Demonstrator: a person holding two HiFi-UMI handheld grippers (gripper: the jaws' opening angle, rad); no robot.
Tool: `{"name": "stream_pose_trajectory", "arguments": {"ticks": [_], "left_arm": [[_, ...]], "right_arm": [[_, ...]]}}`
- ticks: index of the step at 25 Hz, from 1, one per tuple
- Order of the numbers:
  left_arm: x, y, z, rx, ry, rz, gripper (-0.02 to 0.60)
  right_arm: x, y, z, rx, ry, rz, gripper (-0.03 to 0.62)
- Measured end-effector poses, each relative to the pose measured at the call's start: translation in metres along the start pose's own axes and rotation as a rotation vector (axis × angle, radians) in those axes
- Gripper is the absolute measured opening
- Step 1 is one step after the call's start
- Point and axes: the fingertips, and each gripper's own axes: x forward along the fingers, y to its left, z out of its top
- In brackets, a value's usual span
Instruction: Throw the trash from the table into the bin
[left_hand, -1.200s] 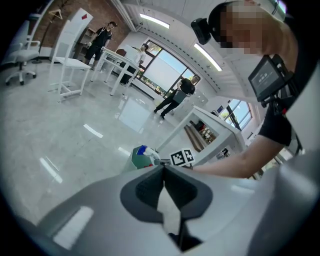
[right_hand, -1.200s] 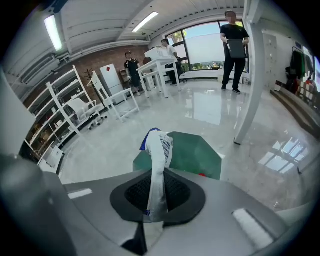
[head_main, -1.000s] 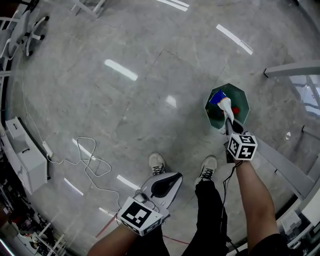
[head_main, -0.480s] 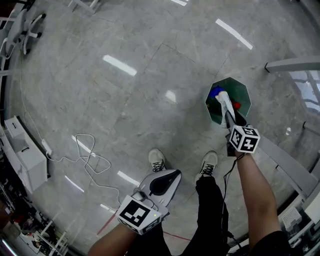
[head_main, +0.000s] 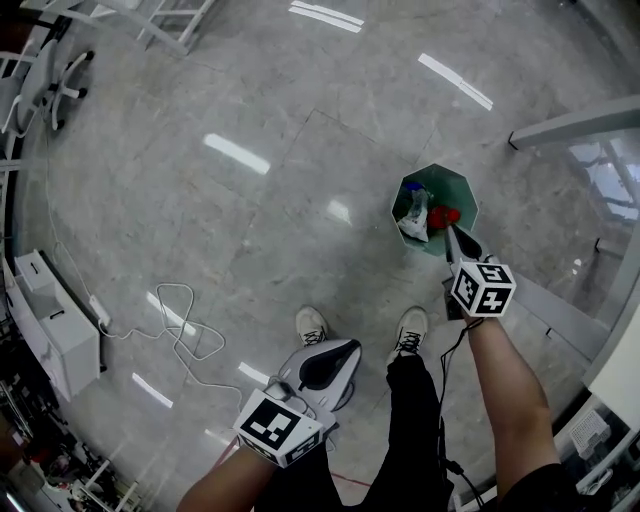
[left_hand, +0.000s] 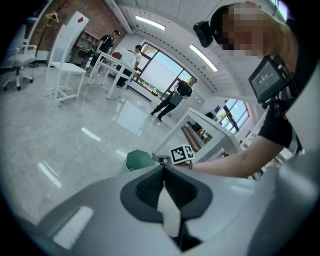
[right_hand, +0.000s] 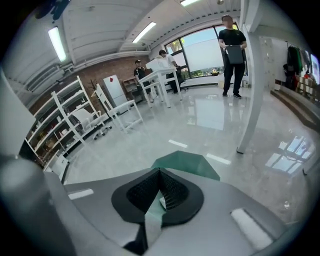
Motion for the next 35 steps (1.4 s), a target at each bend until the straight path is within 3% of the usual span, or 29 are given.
{"name": "stream_pose_trajectory", "arguments": {"ticks": [9,17,24,30,35], "left_arm": [[-0.033,-0.087,0.068,0.094,-0.056,-0.049,0.008],[-0.085,-0.188,0.126,0.185,-0.100,-0.090,0.008],[-0.115,-0.278,0.164,0.291,-0.133,-0.196,0.008],[-0.137,-0.325,0.159,0.373,-0.097,-0.316,0.008],[-0.156,-0.349,0.141,0.461,-0.016,-0.481,0.008]], "right_arm": [[-0.156,0.090,0.099,-0.014,-0.179,0.185,-0.002],[-0.331,0.151,0.161,-0.083,-0.295,0.228,-0.002],[-0.468,0.153,0.182,-0.033,-0.425,0.112,-0.002],[-0.548,0.152,0.161,0.018,-0.508,-0.021,-0.002],[-0.609,0.158,0.125,0.130,-0.594,-0.224,-0.002]]}}
